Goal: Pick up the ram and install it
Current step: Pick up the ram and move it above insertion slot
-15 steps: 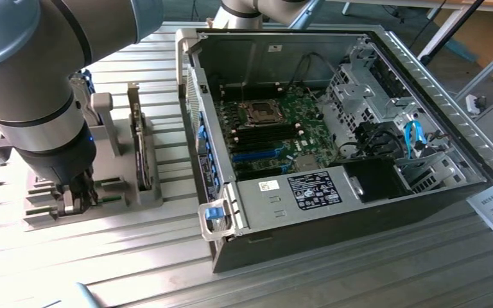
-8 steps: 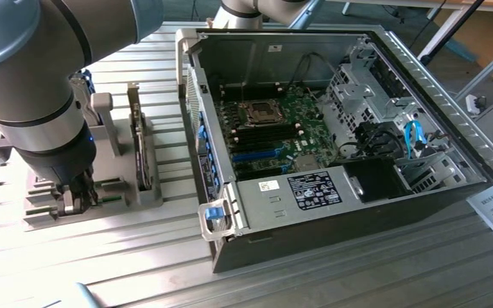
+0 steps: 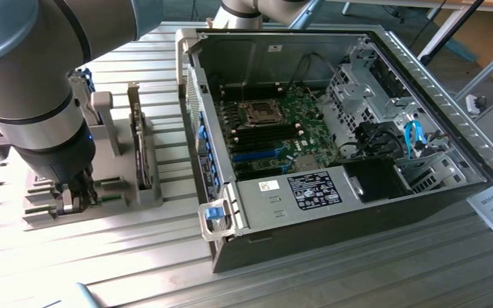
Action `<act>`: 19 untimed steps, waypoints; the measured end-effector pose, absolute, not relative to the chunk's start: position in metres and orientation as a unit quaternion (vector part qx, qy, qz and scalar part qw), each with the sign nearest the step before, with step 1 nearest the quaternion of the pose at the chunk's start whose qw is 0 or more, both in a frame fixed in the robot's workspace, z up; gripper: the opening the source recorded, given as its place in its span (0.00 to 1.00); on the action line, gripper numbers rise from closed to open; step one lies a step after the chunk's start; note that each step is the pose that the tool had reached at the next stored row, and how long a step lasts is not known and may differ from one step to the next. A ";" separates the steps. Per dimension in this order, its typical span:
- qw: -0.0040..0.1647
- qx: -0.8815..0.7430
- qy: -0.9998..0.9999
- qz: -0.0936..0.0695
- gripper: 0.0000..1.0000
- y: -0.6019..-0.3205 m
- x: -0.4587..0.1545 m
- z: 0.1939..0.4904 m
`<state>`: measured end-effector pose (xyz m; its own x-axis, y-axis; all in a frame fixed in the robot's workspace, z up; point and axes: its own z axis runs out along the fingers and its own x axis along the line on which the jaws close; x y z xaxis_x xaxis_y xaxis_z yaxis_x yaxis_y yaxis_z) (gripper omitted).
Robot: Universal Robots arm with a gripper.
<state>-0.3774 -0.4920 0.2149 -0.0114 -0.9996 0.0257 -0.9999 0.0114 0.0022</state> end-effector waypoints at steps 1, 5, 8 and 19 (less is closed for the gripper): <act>0.010 0.703 -0.711 0.008 0.12 -0.492 -0.377 0.216; 0.010 0.703 -0.711 0.008 0.12 -0.492 -0.377 0.219; 0.010 0.703 -0.711 0.008 0.12 -0.492 -0.377 0.223; 0.010 0.703 -0.711 0.008 0.12 -0.492 -0.377 0.248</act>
